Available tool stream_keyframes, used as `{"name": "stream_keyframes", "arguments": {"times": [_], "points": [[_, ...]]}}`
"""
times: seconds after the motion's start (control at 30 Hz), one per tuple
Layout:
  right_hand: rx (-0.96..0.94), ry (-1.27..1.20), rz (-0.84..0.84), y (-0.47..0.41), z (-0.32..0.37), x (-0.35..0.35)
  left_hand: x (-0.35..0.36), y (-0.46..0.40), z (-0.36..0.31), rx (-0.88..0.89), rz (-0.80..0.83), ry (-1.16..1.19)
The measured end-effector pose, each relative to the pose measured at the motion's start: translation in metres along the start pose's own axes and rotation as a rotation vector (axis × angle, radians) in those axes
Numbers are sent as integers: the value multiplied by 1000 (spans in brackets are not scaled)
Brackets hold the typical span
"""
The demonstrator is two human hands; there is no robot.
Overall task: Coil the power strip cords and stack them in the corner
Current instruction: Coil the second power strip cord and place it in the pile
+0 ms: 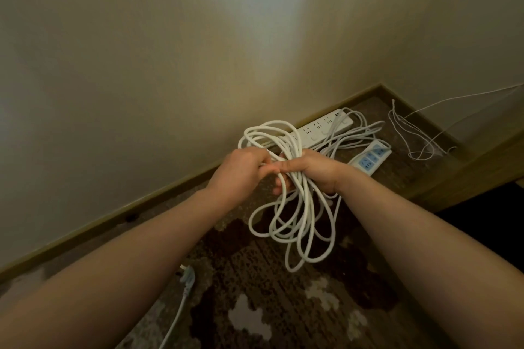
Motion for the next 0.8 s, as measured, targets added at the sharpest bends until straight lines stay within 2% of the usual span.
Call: {"name": "stream_keyframes", "arguments": {"times": [0.2,0.3,0.43,0.53,0.63,0.8], "points": [[27,-83,-12,1,-1,0,-2,-1,9,-1,42,7],[3,21,-57,5,2,2,-10,0,19,9,41,-3],[9,255,-109,10,5,3,-27,-7,17,103,-46,-226],[-21,385,-99,9,6,5,-26,-8,14,196,105,-412],[-29,361,-128,6,6,5,-6,-10,9,321,212,-600],[-13,424,-135,4,11,5,-3,-33,7,323,184,-738]]}}
Point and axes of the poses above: each hand's wrist, its own y-axis away from the middle knuckle, its own x-axis out of the palm, z = x × y, the point moved 2 cm from there along -y, towards the middle knuckle, and after that the axes turned 2 degrees about z, right-handed, at the moved point
